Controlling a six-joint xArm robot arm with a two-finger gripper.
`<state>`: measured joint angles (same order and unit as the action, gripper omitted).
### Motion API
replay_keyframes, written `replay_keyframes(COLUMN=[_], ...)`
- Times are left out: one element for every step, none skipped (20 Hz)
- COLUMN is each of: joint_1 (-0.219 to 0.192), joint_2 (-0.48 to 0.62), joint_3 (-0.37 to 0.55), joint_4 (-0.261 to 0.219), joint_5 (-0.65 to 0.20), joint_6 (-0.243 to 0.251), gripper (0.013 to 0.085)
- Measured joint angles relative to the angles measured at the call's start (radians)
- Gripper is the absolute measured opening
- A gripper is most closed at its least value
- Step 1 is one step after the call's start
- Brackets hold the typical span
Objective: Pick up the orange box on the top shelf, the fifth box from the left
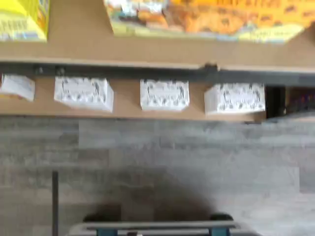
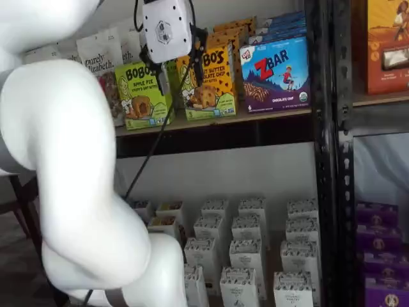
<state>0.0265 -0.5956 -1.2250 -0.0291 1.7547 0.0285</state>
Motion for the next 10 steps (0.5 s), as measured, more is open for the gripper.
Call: replay_keyframes(joint_1=[-0.011, -0.016, -0.025, -0.036, -0.048, -0.055, -0.058, -0.055, -0.050, -0.045], joint_2=[-0.001, -0.002, -0.004, -0.006, -0.010, -0.017, -0.021, -0.024, -0.026, -0.027], joint_3=[0.009, 0.016, 0.024, 0.031, 0.042, 0.055, 0.064, 0.072, 0.078, 0.083], joint_4=[0.013, 0.018, 0.033, 0.055, 0.079, 0.098, 0.107, 0.103, 0.096, 0.088], joint_5=[-0.045, -0.078, -0.115, -0.149, -0.186, -0.225, -0.257, -0.283, -0.305, -0.318], joint_6=[-0.007, -0.010, -0.016, -0.026, -0.038, -0.047, -0.052, -0.050, -0.046, -0.041], gripper=[0.0850, 0.0850, 0.0850, 0.0850, 0.0850, 0.0850, 0.0850, 0.0850, 0.0850, 0.0850])
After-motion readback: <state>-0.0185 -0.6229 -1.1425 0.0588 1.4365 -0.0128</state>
